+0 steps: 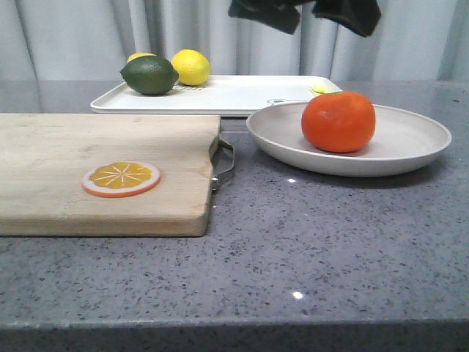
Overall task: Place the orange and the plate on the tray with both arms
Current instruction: 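Open the left gripper and raise it away from the orange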
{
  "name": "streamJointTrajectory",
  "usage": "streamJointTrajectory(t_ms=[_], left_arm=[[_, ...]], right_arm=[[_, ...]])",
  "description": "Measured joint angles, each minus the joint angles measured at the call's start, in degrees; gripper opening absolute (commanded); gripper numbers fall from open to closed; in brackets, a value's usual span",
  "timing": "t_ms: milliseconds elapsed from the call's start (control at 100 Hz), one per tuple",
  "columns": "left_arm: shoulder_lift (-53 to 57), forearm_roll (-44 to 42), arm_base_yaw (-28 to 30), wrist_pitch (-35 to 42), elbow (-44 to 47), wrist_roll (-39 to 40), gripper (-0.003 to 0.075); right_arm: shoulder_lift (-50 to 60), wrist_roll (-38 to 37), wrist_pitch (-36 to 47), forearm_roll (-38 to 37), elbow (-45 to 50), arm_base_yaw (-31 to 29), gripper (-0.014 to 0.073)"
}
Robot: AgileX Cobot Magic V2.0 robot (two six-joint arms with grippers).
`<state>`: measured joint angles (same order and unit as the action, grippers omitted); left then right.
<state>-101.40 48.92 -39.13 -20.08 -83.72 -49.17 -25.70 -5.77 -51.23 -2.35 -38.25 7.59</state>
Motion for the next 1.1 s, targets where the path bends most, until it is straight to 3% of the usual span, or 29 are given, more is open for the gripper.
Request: streamJointTrajectory(t_ms=[560, 860, 1100], left_arm=[[32.82, 0.01, 6.86, 18.98, 36.24, 0.72, 0.0637], [49.52, 0.2, 12.65, 20.84, 50.37, 0.72, 0.0637], [55.07, 0.2, 16.5, 21.21, 56.31, 0.76, 0.0637]], right_arm=[[0.0, 0.0, 1.47, -0.89, 0.0, 0.0, 0.0624], [0.0, 0.0, 2.99, -0.89, 0.0, 0.0, 0.0624], [0.0, 0.0, 2.99, -0.89, 0.0, 0.0, 0.0624]])
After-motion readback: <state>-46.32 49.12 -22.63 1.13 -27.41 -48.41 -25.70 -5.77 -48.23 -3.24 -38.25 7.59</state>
